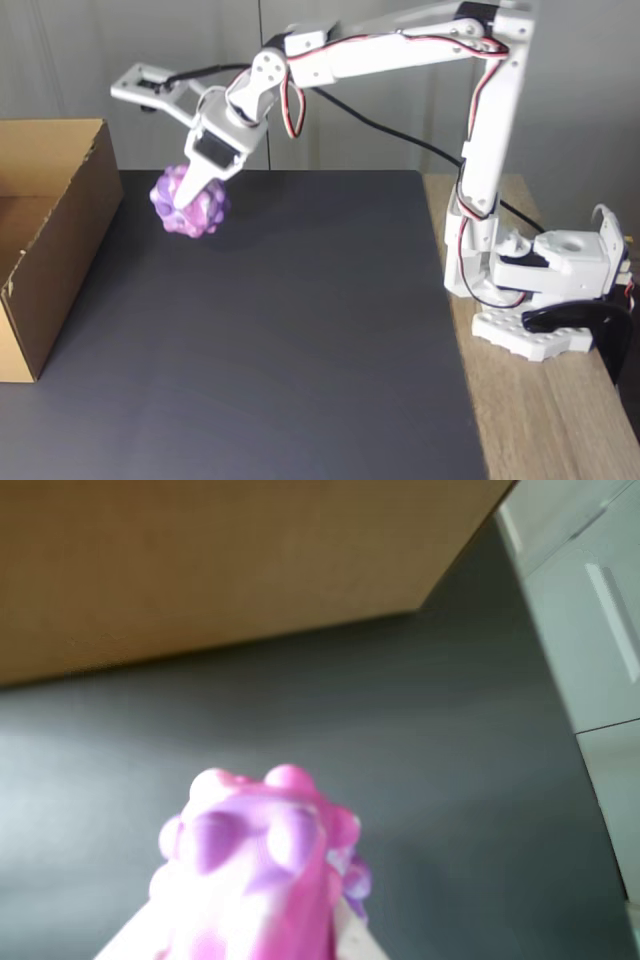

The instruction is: Grasp a ball and put it in the box.

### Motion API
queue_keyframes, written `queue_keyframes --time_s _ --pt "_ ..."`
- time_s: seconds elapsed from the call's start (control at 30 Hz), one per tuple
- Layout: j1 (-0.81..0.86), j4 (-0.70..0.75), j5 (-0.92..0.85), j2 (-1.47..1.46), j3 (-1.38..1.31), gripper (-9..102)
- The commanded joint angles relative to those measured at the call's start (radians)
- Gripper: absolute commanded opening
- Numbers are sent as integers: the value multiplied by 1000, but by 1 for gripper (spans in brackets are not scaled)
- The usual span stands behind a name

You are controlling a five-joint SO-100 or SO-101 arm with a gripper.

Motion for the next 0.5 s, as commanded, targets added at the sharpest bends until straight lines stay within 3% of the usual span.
queue_keyframes --time_s 0.0,0.47 --pt "-8 18 -21 106 -54 15" --pt "-84 202 -67 239 -351 15"
